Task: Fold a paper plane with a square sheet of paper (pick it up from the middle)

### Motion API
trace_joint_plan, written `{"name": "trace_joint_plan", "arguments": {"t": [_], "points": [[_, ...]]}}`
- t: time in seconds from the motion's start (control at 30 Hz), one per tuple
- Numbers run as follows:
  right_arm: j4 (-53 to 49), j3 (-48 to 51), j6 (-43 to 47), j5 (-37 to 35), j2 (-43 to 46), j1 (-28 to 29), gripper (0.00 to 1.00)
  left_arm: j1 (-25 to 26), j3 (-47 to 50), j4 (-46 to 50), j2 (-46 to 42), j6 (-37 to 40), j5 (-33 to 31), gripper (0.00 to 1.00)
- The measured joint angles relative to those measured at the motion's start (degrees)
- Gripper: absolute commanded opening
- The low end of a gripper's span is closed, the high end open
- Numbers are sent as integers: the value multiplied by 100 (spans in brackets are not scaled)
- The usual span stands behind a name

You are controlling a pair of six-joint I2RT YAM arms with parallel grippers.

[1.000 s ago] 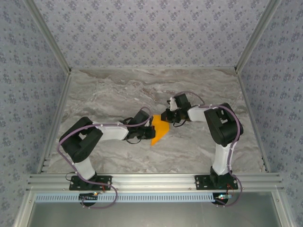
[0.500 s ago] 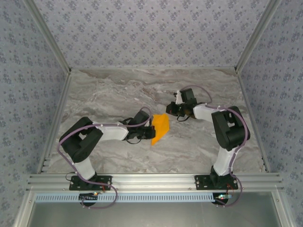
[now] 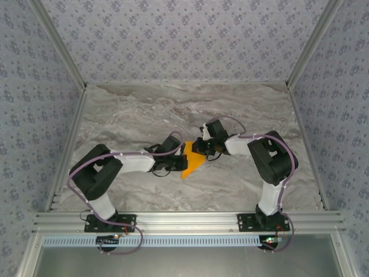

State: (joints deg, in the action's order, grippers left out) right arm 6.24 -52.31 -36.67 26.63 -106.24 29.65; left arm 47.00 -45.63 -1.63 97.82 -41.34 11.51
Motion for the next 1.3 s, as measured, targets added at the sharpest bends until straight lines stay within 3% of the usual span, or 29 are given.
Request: {"name": "trace_joint_plan", "arguments": {"t": [0.23,0.4,0.5,0.87,1.3], "points": [[4,-66,0,42,-105,13,0,-13,-7,286,-146,42,72,0],[2,-90,31,28,-127,24,0,-83,-184,761,-461,-28,181,20],[-9,-125,52,7,-146,39,0,-101,-378,822,-645,-162,284,23],[-63,-197,68,-31,-192,55,0,-98,-485,765,-442,-636,723,24],[-76,-201,70,-31,-192,68,0,-85,-444,935,-260,-796,695,23]]}}
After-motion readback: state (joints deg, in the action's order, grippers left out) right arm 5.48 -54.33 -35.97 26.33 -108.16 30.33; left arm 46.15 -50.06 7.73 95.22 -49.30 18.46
